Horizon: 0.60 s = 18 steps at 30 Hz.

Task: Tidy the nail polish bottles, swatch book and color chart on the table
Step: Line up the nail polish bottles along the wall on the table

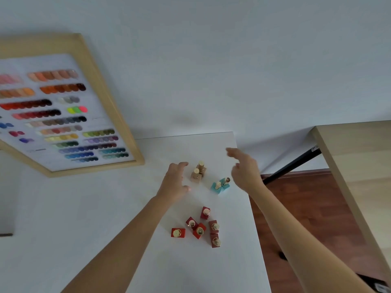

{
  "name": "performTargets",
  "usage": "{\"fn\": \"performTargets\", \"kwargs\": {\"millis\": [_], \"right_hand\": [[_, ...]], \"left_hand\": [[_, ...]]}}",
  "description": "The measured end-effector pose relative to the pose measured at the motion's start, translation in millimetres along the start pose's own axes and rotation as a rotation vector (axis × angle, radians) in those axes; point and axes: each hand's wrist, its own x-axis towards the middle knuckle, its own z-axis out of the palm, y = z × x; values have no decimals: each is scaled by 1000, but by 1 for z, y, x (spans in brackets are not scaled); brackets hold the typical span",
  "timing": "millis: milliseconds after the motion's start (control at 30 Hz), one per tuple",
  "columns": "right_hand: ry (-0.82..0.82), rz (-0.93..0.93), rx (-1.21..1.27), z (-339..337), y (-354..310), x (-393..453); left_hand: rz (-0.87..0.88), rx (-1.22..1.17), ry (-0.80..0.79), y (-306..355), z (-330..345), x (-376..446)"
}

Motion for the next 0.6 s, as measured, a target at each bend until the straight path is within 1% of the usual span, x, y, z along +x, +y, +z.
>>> {"fn": "performTargets", "kwargs": {"millis": [33,67,133,200,267,433,500,600], "right_hand": [[61,55,44,0,12,-11],[76,103,50,3,22,-23],[2,194,1,20,40,-46],[-72,264,3,42,48,-61],[-38,253,20,62,47,-64],[129,195,86,83,42,-48],[151,167,71,82,42,-42],[139,129,81,74,44,-26]], "left_hand": [[-7,4,-13,-2,1,2],[-7,12,-18,-4,2,4],[2,20,-29,-3,4,8],[28,17,-39,2,7,14],[54,25,-17,7,9,17],[55,11,43,12,17,20],[54,-1,59,13,21,22],[72,-23,88,17,27,28]]}}
